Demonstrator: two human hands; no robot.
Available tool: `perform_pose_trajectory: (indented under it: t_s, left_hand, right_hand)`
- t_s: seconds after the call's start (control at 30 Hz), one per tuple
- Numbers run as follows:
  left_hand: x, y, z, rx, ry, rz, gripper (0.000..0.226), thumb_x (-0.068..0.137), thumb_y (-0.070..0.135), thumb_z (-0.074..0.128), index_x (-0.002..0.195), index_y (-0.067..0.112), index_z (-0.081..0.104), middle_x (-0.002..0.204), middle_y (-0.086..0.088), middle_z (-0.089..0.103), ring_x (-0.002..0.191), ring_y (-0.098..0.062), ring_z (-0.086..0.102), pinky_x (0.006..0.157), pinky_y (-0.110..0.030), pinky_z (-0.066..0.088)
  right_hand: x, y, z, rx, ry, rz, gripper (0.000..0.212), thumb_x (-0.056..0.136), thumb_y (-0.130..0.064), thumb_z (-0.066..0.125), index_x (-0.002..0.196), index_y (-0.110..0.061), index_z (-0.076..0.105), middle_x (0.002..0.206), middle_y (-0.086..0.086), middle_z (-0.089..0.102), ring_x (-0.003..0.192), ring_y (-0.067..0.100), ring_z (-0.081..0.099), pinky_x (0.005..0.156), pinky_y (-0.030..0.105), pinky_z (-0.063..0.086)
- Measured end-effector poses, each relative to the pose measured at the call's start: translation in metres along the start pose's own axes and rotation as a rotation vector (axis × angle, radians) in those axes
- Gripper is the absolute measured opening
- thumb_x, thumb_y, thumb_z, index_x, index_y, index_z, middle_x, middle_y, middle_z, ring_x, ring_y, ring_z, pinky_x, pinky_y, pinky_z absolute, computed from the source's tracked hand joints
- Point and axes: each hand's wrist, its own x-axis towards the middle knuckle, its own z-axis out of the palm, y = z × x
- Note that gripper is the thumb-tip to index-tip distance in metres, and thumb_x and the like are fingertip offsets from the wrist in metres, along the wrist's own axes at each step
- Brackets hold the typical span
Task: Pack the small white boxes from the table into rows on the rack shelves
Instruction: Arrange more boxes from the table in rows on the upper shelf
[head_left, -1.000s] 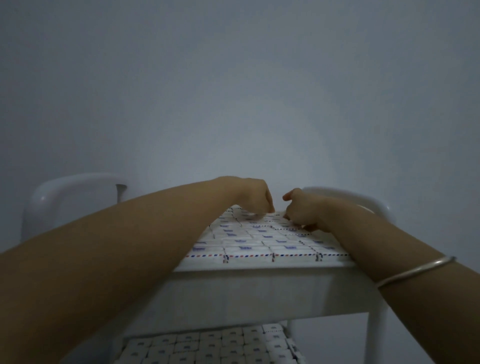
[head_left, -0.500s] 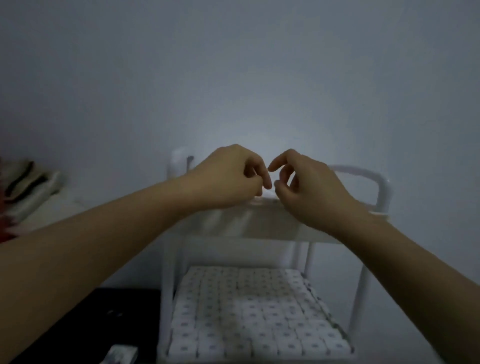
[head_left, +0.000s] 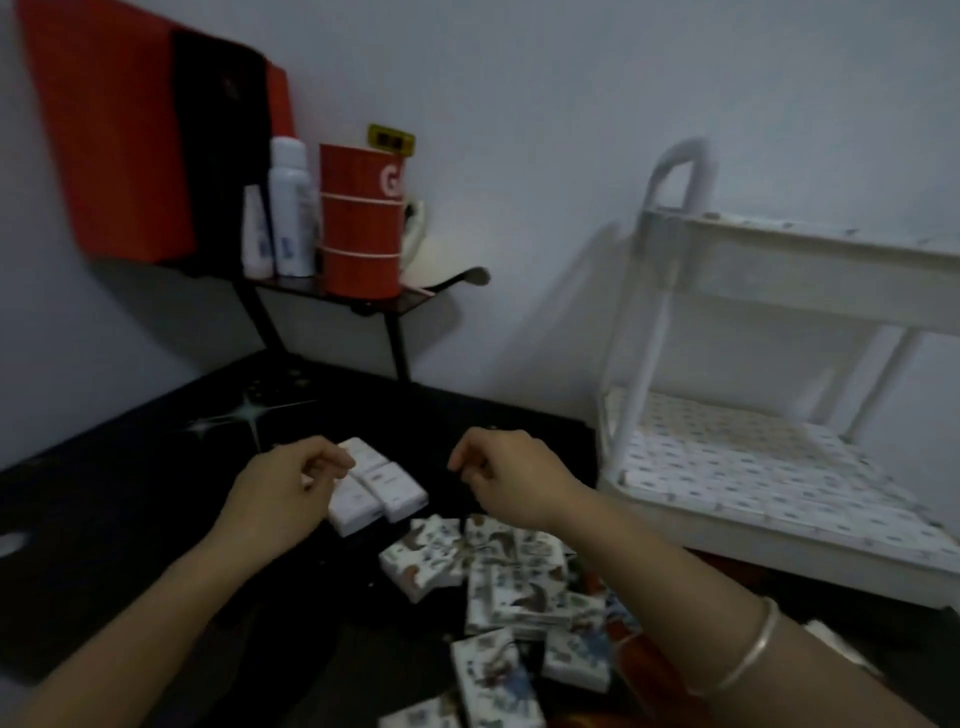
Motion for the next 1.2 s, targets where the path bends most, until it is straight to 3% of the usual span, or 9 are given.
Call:
perform_pose_trajectory:
  t_s: [0.17,0.37,0.47,0.63,0.8,0.9,1.0,1.13,1.2]
  left_hand:
    - [-0.012,-0.041,-0.001,0.159,0.1,0.088,0.023,0.089,0.014,0.059,0.104,0.029,0.068,0.101,0.012,0.062,0.095,-0.01,0.055,0.081,-0.029,0.046]
    - [-0.004,-0.037,0.025,0.276,0.13,0.136,0.029,0.093,0.031,0.053,0.12,0.028,0.062,0.109,0.007,0.056,0.098,-0.01,0.053,0.081,-0.027,0.047]
    - [0.008,-0.04,0.031,0.398,0.117,0.157,0.035,0.097,0.033,0.045,0.128,0.026,0.057,0.124,0.006,0.049,0.11,-0.011,0.046,0.088,-0.025,0.043]
    - [0.02,-0.05,0.028,0.564,-0.02,0.247,0.039,0.095,0.049,0.045,0.127,0.032,0.057,0.128,0.01,0.054,0.114,-0.012,0.041,0.094,-0.027,0.035]
    - [0.02,-0.047,0.024,0.535,-0.135,0.346,0.04,0.082,0.064,0.055,0.111,0.037,0.059,0.112,0.016,0.06,0.121,-0.007,0.037,0.098,-0.025,0.028]
    - [0.017,-0.043,0.026,0.472,-0.186,0.302,0.045,0.083,0.063,0.057,0.117,0.032,0.054,0.109,0.012,0.063,0.108,-0.008,0.049,0.092,-0.026,0.035]
    - [0.016,-0.038,0.026,0.324,-0.237,0.196,0.054,0.079,0.058,0.067,0.122,0.031,0.048,0.104,0.012,0.064,0.097,-0.006,0.055,0.084,-0.026,0.043]
    - [0.017,-0.024,0.025,0.039,-0.249,0.051,0.056,0.069,0.042,0.083,0.113,0.031,0.05,0.097,0.013,0.06,0.088,-0.002,0.057,0.08,-0.024,0.049]
    - [0.018,-0.01,0.022,-0.056,-0.23,0.065,0.051,0.068,0.033,0.086,0.109,0.033,0.056,0.097,0.011,0.059,0.083,-0.001,0.056,0.074,-0.02,0.047]
  right_hand:
    - [0.06,-0.02,0.054,0.052,-0.135,0.09,0.039,0.099,-0.015,0.041,0.137,-0.014,0.052,0.142,0.011,0.049,0.127,0.028,0.049,0.105,0.034,0.04]
    - [0.093,-0.028,0.085,-0.172,-0.242,0.285,0.058,0.095,-0.055,0.044,0.129,-0.008,0.055,0.131,0.016,0.053,0.118,0.031,0.052,0.095,0.037,0.046]
    - [0.092,-0.026,0.082,-0.033,-0.21,0.272,0.05,0.089,-0.052,0.059,0.121,-0.014,0.058,0.117,0.006,0.063,0.105,0.022,0.06,0.079,0.031,0.048]
    - [0.08,-0.021,0.073,0.177,-0.077,0.244,0.047,0.081,-0.029,0.075,0.118,-0.019,0.048,0.113,0.001,0.058,0.103,0.019,0.058,0.085,0.031,0.05]
    - [0.065,-0.012,0.051,0.292,0.038,0.165,0.051,0.082,-0.028,0.075,0.126,-0.022,0.051,0.097,-0.009,0.052,0.088,0.006,0.053,0.073,0.017,0.04]
    - [0.054,-0.01,0.033,0.276,0.051,0.107,0.041,0.083,-0.029,0.075,0.121,-0.025,0.06,0.085,-0.017,0.049,0.076,-0.002,0.049,0.063,0.011,0.036]
    - [0.044,-0.012,0.015,0.327,0.05,0.064,0.037,0.082,-0.032,0.076,0.116,-0.027,0.064,0.094,-0.012,0.06,0.088,0.005,0.058,0.076,0.02,0.048]
    - [0.024,-0.015,-0.013,0.319,0.099,0.015,0.035,0.081,-0.035,0.076,0.114,-0.03,0.064,0.082,-0.009,0.056,0.073,0.006,0.055,0.066,0.024,0.048]
    - [0.012,-0.012,-0.029,0.332,0.124,0.015,0.032,0.082,-0.033,0.075,0.112,-0.029,0.064,0.091,0.001,0.064,0.082,0.017,0.063,0.074,0.035,0.054]
